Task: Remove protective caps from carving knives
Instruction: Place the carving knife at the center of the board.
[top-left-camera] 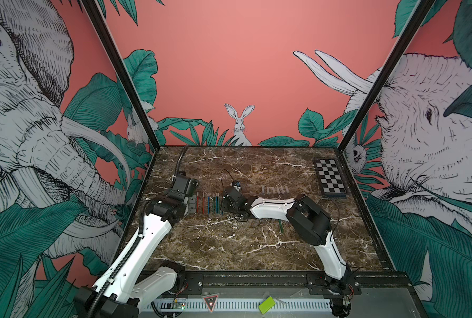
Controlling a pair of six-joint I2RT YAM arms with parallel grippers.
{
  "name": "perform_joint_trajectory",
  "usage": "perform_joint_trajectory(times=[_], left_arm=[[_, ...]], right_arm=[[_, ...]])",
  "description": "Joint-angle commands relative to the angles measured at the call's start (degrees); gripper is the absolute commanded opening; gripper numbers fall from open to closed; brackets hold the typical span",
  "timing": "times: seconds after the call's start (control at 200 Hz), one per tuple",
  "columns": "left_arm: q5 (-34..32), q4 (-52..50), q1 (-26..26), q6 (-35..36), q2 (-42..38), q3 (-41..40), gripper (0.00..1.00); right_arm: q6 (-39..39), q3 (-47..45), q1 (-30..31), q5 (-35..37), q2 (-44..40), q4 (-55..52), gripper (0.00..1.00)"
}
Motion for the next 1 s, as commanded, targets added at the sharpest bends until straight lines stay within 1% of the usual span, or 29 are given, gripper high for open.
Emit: perform_joint_trajectory(times=[0.0,0.21,0.465,0.725,0.995], left_arm=[[-0.7,-0.5,0.0,0.2,-1.1,-0.7,0.00],[-0.6,-0.5,0.0,0.2,-0.9,-0.7,0.00],[-0.5,-0.5,0.0,0.2,-0.8,-0.7,0.00],[-0.6,-0.5,0.0,0.3,-0.7,-0.7,0.00],[-0.6,-0.5,0.0,0.2,-0.7,-0.7,0.00]], right_arm=[[-1.1,1.4,-0.5,-0.1,2.0,-3.1,0.31],[-1.6,2.7,-1.4,0.8,3.5,-5.2,0.31],[-2.8,4.5,-2.8,-1.4,5.6,-5.7,0.32],[-3.6,7.5,-2.9,-3.7,7.0,-6.5,0.32],[-4.0,7.5,-3.0,-4.3,7.1,-6.2,0.33]])
